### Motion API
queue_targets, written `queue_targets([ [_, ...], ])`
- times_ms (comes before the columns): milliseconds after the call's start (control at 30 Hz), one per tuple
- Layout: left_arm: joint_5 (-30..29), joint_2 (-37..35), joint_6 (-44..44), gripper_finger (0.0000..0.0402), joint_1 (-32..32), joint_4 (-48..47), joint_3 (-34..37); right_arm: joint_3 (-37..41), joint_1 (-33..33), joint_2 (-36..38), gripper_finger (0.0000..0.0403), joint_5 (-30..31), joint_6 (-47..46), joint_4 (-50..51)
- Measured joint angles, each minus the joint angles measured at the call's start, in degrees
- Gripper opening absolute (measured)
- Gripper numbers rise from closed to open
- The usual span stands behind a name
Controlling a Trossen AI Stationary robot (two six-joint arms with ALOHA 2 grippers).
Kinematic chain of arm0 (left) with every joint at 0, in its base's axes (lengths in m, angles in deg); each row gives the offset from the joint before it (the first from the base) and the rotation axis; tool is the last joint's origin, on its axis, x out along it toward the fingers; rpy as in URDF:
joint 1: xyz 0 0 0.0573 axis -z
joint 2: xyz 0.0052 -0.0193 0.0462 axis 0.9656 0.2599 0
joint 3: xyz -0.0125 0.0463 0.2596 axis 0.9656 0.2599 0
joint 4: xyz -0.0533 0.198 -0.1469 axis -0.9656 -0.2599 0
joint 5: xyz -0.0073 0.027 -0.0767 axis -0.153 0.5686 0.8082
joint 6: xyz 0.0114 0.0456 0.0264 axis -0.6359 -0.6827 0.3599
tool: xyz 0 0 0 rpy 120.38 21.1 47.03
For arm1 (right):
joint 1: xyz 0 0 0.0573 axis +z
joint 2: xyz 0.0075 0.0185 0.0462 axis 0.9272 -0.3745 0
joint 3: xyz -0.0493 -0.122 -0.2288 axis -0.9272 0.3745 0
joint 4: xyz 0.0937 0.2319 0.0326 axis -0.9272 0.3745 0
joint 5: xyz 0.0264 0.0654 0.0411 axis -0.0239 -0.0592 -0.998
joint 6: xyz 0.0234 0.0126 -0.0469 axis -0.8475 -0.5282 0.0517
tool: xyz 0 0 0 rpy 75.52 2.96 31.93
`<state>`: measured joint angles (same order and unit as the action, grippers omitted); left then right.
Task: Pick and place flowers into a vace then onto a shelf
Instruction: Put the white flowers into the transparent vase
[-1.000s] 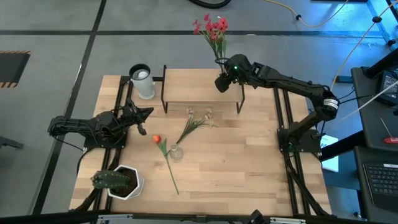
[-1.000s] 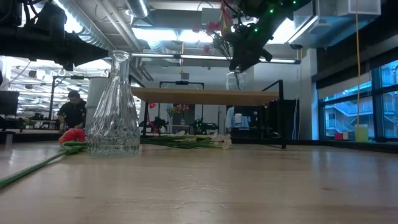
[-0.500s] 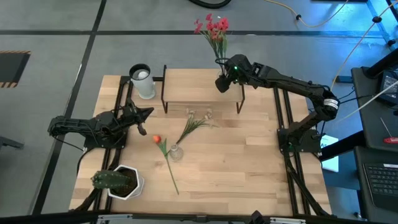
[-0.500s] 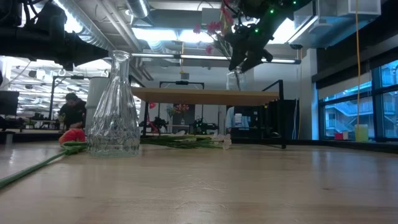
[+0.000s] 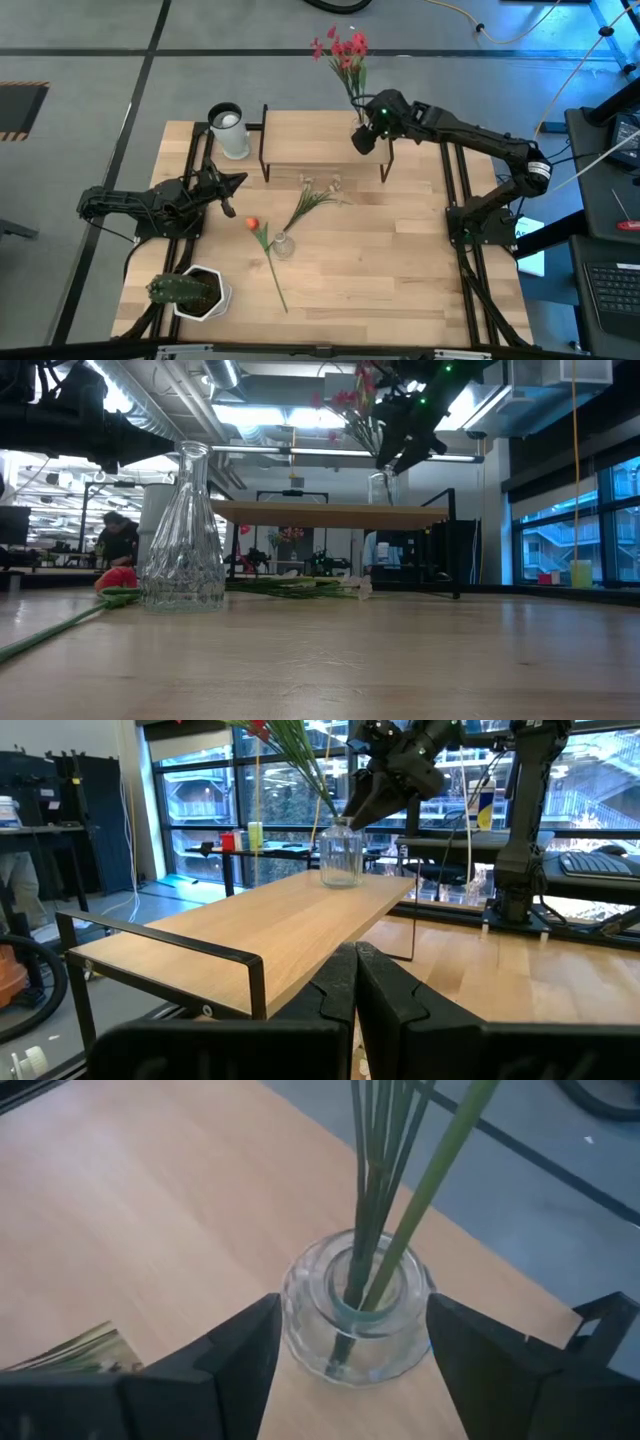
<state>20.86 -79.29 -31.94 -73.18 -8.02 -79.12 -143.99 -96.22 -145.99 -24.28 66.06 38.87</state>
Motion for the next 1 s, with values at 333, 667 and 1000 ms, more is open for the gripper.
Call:
queue_targets([
  [333,0.0,0.0,0.0,0.0004,0.0,0.0,0.0,-0.1,0.0,1.8,0.0251,-1.5,0.0,0.5],
  [667,0.5,0.0,0.0,0.0004,0.0,0.0,0.0,-0.2,0.8,7.6,0.0251,-1.4,-6.4,9.2],
  [1000,1.4,0.0,3.0,0.0004,0.0,0.1,0.0,1.9,11.6,16.3,0.0251,2.4,-12.2,19.1],
])
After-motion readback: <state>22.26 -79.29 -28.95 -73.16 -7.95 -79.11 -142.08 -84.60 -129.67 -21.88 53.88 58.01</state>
